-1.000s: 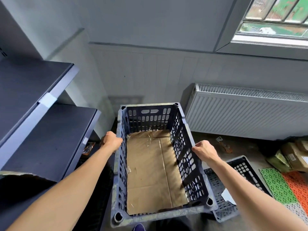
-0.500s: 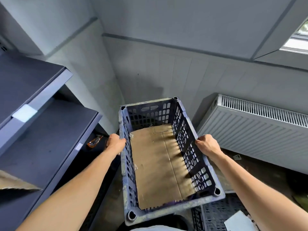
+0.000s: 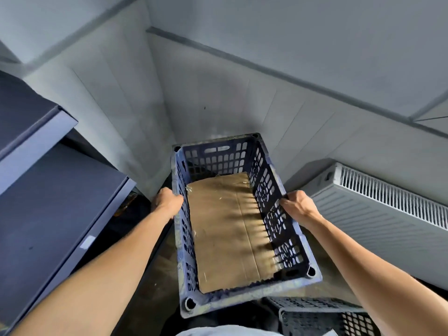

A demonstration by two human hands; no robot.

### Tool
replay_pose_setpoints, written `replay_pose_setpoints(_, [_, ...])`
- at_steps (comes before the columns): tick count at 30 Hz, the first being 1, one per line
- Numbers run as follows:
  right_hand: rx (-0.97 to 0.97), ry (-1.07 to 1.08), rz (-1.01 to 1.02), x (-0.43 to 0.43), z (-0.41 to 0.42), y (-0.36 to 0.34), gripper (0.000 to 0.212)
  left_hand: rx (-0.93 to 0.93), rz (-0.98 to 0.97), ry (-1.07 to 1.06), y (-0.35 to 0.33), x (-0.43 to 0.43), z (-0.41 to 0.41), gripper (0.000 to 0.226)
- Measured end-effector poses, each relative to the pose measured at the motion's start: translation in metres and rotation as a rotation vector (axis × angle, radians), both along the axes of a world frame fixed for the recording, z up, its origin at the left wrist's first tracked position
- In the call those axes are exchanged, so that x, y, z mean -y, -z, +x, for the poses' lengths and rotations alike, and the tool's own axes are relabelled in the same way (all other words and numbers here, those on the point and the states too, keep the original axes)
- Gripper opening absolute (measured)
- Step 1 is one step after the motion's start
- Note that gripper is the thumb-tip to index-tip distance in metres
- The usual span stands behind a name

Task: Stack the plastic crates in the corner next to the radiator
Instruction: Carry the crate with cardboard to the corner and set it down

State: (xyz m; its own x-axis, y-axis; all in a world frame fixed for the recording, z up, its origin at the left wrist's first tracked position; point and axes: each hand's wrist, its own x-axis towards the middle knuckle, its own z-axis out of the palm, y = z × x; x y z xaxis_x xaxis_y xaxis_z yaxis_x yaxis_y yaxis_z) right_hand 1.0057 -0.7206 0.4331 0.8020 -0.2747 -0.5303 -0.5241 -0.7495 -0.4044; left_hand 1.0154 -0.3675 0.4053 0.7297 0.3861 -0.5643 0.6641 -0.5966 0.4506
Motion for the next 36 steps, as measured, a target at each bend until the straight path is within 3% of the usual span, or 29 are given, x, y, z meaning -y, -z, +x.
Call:
replay_pose_setpoints(10, [-0.080, -0.143, 0.002, -0.019, 0.102, 0.016, 0.025, -0.094, -0.014, -0.118, 0.012, -0.020, 0.042, 0.027])
replay_pose_setpoints(18, [-0.140, -0.316, 0.036, -0.007, 0.197, 0.050, 0.024, -0.078, 0.004, -0.352, 0.020, 0.011, 0.057, 0.027])
replay_pose_setpoints(25, [-0.140, -0.557, 0.036, 0.004, 0.247, 0.078, 0.029, -0.095, 0.008, -0.593, 0.066, 0.062, 0.039, 0.027])
replay_pose_setpoints(29, [-0.145, -0.636, 0.041, 0.003, 0.263, 0.098, 0.035, -0.025, -0.090, -0.696, 0.098, 0.082, 0.030, 0.062])
replay_pose_setpoints(32, [-0.164, -0.652, 0.021, 0.001, 0.271, 0.124, 0.031, -0.036, -0.132, -0.783, 0.126, 0.085, 0.029, 0.036])
replay_pose_setpoints(36, [-0.184, -0.673, -0.009, 0.001, 0.277, 0.174, 0.028, -0.022, -0.151, -0.837, 0.182, 0.088, 0.033, 0.033])
